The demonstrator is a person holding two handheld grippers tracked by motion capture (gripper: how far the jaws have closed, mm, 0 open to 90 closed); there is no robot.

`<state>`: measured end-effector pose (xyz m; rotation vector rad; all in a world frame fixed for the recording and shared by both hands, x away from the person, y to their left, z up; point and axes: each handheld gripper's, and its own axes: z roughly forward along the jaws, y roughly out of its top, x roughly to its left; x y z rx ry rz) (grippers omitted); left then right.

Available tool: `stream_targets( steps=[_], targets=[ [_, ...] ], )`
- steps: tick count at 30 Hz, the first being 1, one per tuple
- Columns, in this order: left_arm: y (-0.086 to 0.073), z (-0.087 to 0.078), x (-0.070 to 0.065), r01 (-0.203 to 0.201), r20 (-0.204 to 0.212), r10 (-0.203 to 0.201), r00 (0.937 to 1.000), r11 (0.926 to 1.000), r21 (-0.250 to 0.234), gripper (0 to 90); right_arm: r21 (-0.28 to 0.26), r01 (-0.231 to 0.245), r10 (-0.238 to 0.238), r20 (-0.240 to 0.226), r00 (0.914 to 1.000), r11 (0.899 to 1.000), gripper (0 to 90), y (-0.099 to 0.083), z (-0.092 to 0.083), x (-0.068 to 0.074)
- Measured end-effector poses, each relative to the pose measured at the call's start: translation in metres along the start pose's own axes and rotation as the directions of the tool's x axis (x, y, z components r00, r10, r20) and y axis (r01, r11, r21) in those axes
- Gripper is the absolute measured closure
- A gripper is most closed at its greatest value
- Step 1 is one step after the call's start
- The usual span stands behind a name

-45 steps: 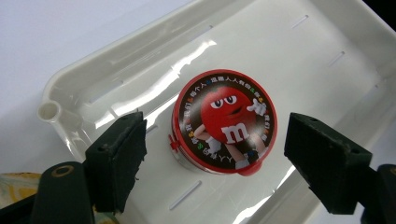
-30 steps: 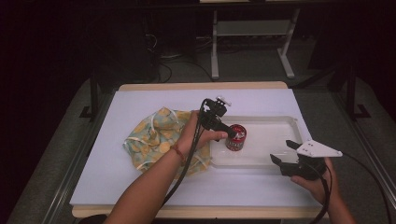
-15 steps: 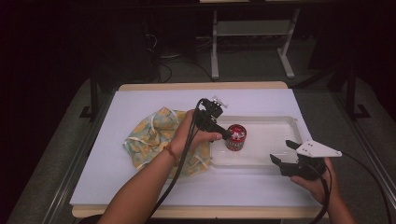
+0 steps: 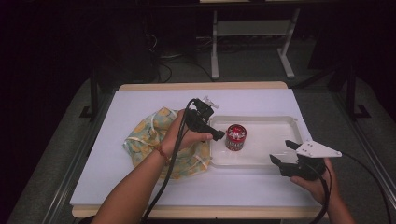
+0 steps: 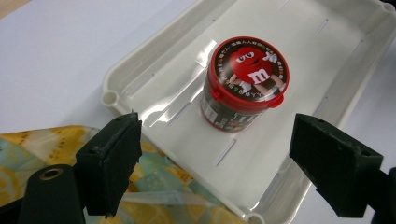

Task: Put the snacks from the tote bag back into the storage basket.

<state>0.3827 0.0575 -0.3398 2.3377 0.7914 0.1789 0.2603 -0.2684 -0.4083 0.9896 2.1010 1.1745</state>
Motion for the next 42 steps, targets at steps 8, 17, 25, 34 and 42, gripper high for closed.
stream_targets(
  steps=[8,17,25,34,42],
  targets=[
    [-0.006,-0.004,0.002,-0.031,-0.007,0.031,0.9995,0.9995,0.002,16.3,0.002,0.002,-0.002,-0.001,1.0000,1.000,23.0,0.000,0.001,0.000],
    [-0.014,-0.011,0.007,-0.056,-0.010,0.056,0.9984,0.9983,-0.016,16.2,0.001,0.006,-0.006,-0.003,1.0000,1.000,23.0,0.000,0.001,0.001],
    [-0.024,-0.019,0.011,-0.069,-0.030,0.068,0.9972,0.9971,-0.034,16.3,0.005,0.006,-0.006,-0.004,1.0000,1.000,23.0,0.000,0.001,0.001],
    [-0.034,-0.030,0.013,-0.094,-0.040,0.091,0.9950,0.9938,-0.060,16.3,0.006,0.008,-0.008,-0.007,0.9999,1.000,23.0,0.000,0.002,0.001],
    [-0.043,-0.041,0.017,-0.107,-0.056,0.104,0.9930,0.9919,-0.069,16.3,-0.007,0.004,-0.004,-0.001,1.0000,1.000,22.9,0.001,-0.001,0.001]
  ],
)
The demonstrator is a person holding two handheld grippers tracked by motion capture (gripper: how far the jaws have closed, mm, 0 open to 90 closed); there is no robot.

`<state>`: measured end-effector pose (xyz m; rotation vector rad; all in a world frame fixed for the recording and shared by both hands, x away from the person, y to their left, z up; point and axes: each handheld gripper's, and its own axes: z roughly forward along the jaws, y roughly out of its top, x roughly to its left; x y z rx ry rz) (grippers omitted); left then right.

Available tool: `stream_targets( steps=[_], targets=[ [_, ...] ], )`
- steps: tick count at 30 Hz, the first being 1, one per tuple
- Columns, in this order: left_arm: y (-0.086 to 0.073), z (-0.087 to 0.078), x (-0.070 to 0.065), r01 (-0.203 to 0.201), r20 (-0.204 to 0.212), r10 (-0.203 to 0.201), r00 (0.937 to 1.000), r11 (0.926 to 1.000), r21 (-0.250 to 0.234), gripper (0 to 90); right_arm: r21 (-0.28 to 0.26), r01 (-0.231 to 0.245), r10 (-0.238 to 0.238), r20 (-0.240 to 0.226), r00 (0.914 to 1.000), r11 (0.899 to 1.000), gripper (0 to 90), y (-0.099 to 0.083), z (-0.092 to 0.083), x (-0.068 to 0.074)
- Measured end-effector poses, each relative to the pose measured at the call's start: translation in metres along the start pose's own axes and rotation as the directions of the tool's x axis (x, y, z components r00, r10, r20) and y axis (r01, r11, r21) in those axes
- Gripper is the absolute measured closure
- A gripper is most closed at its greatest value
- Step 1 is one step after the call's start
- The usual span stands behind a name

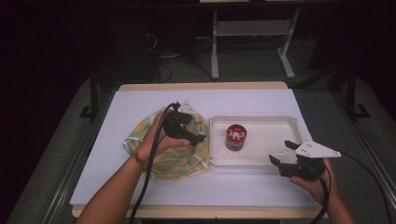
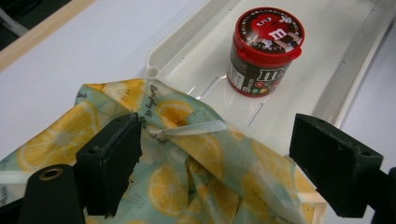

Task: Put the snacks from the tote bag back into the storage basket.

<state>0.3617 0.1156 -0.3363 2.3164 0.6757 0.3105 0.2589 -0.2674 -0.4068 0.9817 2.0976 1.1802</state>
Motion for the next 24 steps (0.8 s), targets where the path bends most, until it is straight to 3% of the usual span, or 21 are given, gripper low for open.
stream_targets(
  steps=[8,18,24],
  targets=[
    [-0.013,-0.009,0.004,-0.028,0.005,0.028,0.9996,0.9996,-0.005,16.3,-0.009,-0.004,0.004,0.002,1.0000,1.000,22.6,0.001,-0.002,0.001],
    [-0.029,-0.016,0.012,-0.024,-0.003,0.024,0.9997,0.9991,-0.035,16.2,-0.002,-0.004,0.004,-0.003,1.0000,1.000,22.6,0.000,0.000,0.000],
    [-0.037,-0.017,0.013,-0.046,-0.015,0.046,0.9988,0.9984,-0.033,16.2,0.000,-0.007,0.007,-0.002,1.0000,1.000,22.6,0.000,0.000,0.000]
  ],
)
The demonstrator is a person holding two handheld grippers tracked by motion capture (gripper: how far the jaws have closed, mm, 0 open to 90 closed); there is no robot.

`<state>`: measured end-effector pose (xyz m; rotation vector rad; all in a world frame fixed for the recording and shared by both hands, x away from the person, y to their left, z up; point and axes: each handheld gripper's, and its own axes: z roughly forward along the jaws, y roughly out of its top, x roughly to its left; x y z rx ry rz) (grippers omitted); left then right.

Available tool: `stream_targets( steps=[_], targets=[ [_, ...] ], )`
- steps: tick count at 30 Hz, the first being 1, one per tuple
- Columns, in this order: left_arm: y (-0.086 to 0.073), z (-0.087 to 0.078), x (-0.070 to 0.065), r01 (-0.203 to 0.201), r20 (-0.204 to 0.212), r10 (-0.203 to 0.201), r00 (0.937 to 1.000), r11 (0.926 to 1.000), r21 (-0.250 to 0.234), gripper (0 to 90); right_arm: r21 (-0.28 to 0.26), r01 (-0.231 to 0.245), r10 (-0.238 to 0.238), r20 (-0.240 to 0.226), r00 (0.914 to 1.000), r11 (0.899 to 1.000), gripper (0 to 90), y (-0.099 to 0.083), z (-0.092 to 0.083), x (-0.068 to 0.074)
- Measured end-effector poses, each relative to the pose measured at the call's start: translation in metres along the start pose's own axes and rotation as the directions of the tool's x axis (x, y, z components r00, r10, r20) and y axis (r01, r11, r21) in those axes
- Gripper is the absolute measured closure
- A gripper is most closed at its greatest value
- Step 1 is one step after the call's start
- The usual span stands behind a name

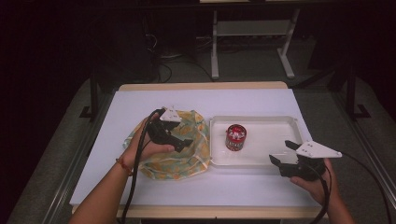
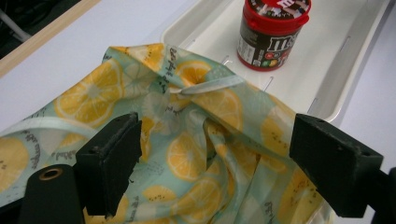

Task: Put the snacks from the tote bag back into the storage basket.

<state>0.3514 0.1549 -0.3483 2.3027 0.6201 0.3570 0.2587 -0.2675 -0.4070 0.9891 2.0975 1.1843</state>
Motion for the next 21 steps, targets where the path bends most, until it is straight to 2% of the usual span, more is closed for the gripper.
stream_targets(
  steps=[4,10,14,21],
  targets=[
    [-0.005,-0.002,-0.001,-0.017,-0.008,0.017,0.9998,0.9998,-0.003,16.2,0.003,0.003,-0.003,-0.003,1.0000,1.000,22.6,0.000,0.001,0.000],
    [-0.012,-0.003,0.000,-0.020,-0.011,0.020,0.9997,0.9998,-0.008,16.2,0.005,0.002,-0.002,-0.005,1.0000,1.000,22.6,0.000,0.002,0.000],
    [-0.016,-0.006,-0.001,-0.036,-0.028,0.036,0.9989,0.9993,-0.011,16.2,0.002,0.004,-0.004,-0.006,1.0000,1.000,22.6,0.000,0.001,0.001],
    [-0.026,-0.010,0.002,-0.031,-0.034,0.029,0.9990,0.9989,-0.037,16.2,0.005,0.004,-0.004,-0.005,1.0000,1.000,22.6,0.000,0.001,0.001]
  ],
)
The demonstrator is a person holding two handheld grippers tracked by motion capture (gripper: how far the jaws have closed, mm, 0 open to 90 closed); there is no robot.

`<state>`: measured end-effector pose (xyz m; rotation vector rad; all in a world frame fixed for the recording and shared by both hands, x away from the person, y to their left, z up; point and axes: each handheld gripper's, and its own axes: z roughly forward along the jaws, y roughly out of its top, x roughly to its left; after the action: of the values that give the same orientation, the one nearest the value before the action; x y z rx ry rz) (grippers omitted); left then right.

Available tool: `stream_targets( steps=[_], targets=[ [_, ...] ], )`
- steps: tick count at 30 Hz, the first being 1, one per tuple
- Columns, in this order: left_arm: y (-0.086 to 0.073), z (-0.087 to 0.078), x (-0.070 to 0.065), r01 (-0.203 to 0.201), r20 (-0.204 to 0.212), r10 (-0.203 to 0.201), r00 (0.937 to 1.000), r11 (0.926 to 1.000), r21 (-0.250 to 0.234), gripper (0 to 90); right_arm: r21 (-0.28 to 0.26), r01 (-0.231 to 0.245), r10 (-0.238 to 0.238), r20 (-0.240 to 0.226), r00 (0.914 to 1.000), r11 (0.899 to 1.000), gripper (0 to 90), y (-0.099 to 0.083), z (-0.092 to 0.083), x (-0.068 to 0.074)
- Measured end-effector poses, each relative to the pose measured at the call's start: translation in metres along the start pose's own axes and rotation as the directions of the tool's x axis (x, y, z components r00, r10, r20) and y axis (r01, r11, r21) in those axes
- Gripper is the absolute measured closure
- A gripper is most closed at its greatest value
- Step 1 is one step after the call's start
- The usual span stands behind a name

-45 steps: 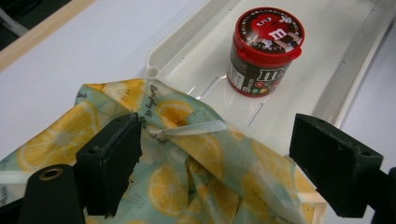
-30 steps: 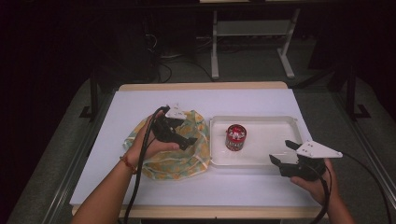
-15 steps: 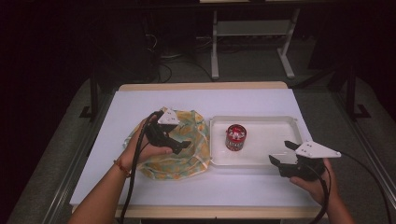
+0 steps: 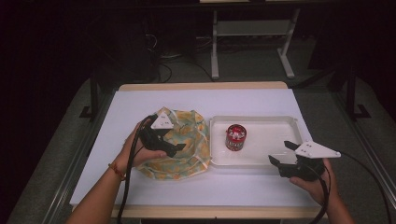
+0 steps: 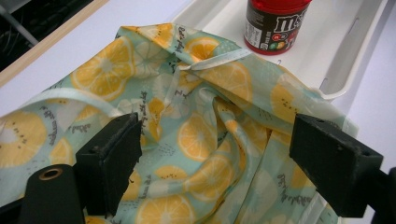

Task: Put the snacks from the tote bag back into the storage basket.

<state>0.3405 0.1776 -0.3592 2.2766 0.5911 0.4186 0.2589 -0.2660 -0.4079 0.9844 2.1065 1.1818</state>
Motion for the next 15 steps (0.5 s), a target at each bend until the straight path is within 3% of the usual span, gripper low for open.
stream_targets(
  steps=[15],
  targets=[
    [-0.021,-0.013,0.003,-0.021,-0.025,0.020,0.9995,0.9987,-0.047,16.2,0.010,-0.001,0.001,-0.007,1.0000,1.000,22.8,0.000,0.002,0.000]
  ],
)
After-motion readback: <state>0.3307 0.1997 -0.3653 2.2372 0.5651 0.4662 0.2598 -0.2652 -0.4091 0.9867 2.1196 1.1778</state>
